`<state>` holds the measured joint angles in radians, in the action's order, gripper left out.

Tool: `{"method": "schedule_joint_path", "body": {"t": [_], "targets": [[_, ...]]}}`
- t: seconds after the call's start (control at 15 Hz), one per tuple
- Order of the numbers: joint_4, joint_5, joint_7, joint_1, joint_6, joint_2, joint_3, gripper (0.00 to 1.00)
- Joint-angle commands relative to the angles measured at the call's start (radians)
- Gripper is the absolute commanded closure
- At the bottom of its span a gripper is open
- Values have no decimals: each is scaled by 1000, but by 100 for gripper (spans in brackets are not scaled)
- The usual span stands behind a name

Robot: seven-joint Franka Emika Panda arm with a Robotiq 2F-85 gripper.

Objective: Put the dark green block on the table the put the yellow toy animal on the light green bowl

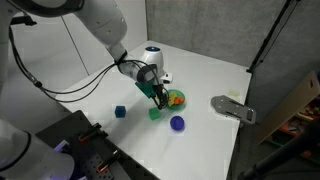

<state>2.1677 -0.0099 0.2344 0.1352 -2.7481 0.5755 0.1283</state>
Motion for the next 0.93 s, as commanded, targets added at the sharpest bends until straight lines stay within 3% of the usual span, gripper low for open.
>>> {"method": "schedule_joint_path", "body": {"t": [0.0, 0.27, 0.87], "targets": [[-79, -32, 50, 12, 68, 4, 49, 0], [-146, -20, 64, -1, 51, 33, 54, 0], [-180, -74, 180, 82, -41, 96, 143, 0]]}}
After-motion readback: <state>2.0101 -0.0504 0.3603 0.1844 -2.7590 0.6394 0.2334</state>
